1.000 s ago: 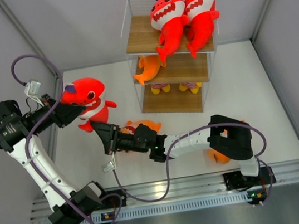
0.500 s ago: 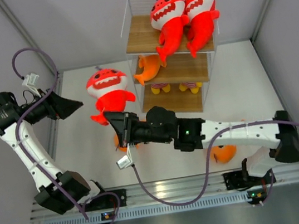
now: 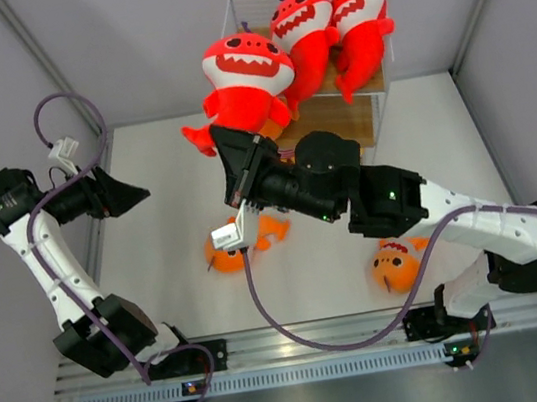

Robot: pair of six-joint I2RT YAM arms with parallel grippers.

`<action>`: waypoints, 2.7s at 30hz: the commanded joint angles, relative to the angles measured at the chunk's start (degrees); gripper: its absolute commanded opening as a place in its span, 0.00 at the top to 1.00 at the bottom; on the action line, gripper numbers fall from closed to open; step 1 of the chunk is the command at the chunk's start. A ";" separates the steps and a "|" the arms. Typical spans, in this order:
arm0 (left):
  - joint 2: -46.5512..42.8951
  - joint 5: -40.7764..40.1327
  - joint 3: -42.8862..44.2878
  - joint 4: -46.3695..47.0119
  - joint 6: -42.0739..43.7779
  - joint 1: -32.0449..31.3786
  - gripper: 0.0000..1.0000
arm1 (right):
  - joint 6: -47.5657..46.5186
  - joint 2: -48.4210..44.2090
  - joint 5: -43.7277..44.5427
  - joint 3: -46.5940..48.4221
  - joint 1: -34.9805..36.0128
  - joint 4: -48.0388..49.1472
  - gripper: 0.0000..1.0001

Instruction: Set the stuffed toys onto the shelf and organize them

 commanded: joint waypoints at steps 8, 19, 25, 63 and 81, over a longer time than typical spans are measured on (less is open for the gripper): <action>-2.30 1.17 -1.69 -4.46 4.13 0.41 0.09 | -25.21 7.08 -5.07 10.24 -15.70 -3.83 0.98; 1.57 3.10 -1.69 -4.46 4.40 0.50 0.11 | -33.22 10.34 -9.74 11.91 -22.47 -1.72 0.96; 2.01 4.42 -2.04 -4.46 6.06 0.50 0.11 | -38.67 8.06 -5.44 8.93 -21.44 -0.22 0.99; 6.32 7.24 -1.07 -4.47 8.35 0.50 0.11 | -32.61 12.89 -16.78 14.12 -29.60 -7.34 1.00; 6.49 7.67 -2.04 -4.46 9.58 0.41 0.11 | -31.38 7.97 -12.81 9.28 -28.46 -10.07 0.84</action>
